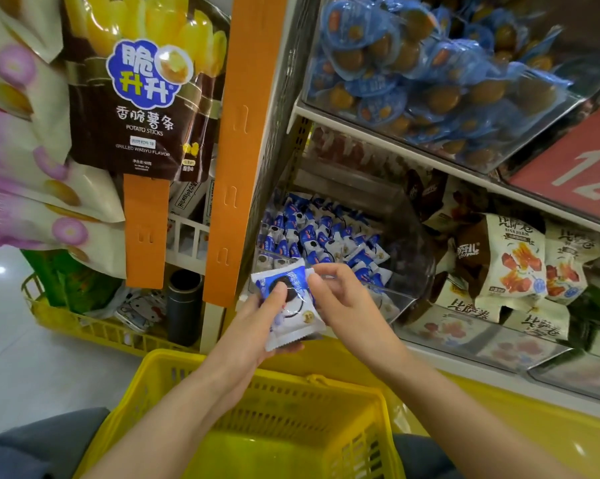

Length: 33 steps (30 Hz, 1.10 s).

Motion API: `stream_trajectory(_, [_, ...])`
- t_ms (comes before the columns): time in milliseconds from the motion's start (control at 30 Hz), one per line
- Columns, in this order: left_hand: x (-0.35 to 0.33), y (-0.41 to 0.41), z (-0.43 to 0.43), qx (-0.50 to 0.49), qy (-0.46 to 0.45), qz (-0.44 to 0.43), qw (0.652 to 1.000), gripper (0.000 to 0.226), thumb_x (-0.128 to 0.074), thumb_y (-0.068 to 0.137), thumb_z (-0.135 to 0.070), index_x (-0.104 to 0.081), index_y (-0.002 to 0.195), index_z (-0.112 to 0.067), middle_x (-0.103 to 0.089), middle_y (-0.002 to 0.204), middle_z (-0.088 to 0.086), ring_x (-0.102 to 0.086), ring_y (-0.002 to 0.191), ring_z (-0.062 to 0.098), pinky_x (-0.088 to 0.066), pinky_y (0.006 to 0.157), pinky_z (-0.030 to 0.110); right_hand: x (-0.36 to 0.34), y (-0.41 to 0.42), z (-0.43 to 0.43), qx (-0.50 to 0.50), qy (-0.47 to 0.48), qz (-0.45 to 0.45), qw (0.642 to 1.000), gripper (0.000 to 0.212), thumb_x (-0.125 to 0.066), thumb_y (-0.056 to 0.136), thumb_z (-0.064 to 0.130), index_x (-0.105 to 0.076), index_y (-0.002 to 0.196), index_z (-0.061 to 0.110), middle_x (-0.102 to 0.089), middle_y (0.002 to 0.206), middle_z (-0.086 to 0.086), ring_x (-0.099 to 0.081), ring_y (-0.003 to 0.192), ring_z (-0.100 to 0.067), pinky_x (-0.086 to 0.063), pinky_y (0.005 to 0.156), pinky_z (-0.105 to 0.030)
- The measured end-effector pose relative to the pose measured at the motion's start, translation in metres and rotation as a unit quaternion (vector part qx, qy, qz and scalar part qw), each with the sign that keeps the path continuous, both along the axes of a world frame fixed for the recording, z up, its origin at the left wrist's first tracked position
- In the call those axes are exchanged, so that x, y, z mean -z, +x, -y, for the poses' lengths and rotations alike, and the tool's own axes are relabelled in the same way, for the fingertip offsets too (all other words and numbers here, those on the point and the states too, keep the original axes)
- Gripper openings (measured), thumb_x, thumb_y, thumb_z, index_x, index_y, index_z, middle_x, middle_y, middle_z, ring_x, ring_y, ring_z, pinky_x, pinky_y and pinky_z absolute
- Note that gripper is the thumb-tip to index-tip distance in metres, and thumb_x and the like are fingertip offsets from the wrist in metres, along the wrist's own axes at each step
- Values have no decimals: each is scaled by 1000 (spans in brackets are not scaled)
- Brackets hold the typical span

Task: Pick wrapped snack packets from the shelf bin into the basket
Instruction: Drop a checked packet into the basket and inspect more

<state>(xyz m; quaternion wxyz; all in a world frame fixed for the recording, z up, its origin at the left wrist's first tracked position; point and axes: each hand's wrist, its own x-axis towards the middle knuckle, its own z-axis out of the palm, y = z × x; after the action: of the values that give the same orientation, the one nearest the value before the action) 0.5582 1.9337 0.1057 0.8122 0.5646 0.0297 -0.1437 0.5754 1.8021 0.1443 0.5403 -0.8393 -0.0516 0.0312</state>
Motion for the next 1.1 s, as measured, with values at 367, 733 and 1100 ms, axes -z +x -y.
stream_trajectory(367, [4,3,2,-54,10,11,998,30,-50,83,-44,-48,108,-27,-65,104,0,-69,78,5,-53,65,21,-3,-1,11,-59,-60,-30,996,32,-67,82,21,-59,113,24,-68,96,14,-65,89,3,-52,83,-17])
stream_trajectory(733, [8,12,-1,-149,69,59,985,25,-53,90,-28,-50,115,-23,-65,106,0,-66,89,9,-51,60,15,-28,23,38,47,-9,50,998,16,-67,80,27,-62,95,27,-72,87,8,-69,77,-5,-54,61,-15])
stream_trajectory(1100, [2,13,-3,-151,68,59,984,24,-53,90,-29,-48,114,-26,-64,106,-1,-66,92,12,-54,63,17,-20,130,78,141,-319,64,935,42,-69,83,20,-59,120,3,-63,116,-14,-58,97,-20,-43,78,-23])
